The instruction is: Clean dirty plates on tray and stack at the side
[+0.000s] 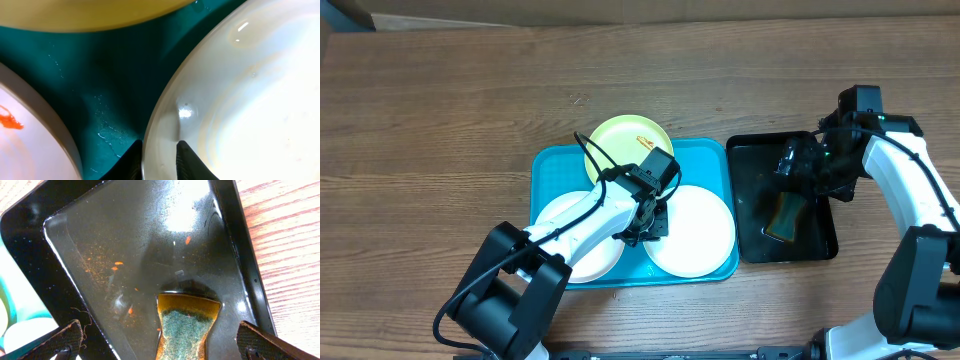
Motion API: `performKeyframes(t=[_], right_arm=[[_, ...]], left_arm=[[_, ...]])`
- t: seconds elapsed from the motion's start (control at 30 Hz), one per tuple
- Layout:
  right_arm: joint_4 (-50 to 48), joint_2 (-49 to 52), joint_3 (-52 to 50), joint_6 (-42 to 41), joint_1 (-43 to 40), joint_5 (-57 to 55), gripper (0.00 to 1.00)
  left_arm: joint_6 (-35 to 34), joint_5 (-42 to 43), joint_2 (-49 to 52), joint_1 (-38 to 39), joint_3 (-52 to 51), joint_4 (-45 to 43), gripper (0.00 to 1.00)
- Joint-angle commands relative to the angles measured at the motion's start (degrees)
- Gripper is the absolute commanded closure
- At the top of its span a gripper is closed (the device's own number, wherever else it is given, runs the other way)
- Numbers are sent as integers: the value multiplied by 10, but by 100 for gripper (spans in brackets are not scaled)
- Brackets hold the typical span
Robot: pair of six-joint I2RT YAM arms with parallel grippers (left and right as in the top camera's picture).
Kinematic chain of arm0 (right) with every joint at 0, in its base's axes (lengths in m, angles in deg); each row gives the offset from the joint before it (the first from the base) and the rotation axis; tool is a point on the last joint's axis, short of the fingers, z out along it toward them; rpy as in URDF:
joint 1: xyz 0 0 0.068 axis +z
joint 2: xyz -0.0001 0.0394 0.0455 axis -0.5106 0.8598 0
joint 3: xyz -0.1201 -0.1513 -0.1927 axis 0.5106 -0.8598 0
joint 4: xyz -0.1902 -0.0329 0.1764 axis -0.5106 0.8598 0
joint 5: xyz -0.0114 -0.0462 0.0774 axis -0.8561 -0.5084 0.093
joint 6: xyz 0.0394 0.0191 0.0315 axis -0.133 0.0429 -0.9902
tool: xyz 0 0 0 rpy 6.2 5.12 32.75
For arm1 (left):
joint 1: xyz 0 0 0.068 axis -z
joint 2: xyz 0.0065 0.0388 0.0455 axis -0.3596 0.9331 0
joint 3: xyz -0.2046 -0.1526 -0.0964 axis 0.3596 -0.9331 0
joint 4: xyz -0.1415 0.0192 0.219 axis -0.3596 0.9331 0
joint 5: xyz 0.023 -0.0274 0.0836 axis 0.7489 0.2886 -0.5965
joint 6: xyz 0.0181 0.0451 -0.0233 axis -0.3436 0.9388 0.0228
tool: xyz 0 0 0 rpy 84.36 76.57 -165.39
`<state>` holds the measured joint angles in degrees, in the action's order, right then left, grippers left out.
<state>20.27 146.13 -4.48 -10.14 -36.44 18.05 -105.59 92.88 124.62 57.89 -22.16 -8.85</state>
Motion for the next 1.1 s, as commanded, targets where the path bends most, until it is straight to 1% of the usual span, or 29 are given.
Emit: performKeyframes(t=[0.0,0.2,0.33,0.43,0.53,0.83,1.07], right_arm=[[-3,-3,15,2,1,5,0],[-3,-3,15,2,1,5,0],[-3,-3,15,2,1,5,0],[-3,-3,15,2,1,5,0],[-3,-3,15,2,1,5,0],[-3,-3,15,2,1,5,0],[-3,-3,15,2,1,5,0]], left_arm=[[5,-1,6,4,-6,2,75],[7,-7,6,5,-9,4,79],[7,-2,6,5,-9,2,89],[8,6,6,0,0,7,91],[18,11,5,-7,22,32,96],[94,9,5,-42,103,126,96],[136,9,5,-68,162,174,96]])
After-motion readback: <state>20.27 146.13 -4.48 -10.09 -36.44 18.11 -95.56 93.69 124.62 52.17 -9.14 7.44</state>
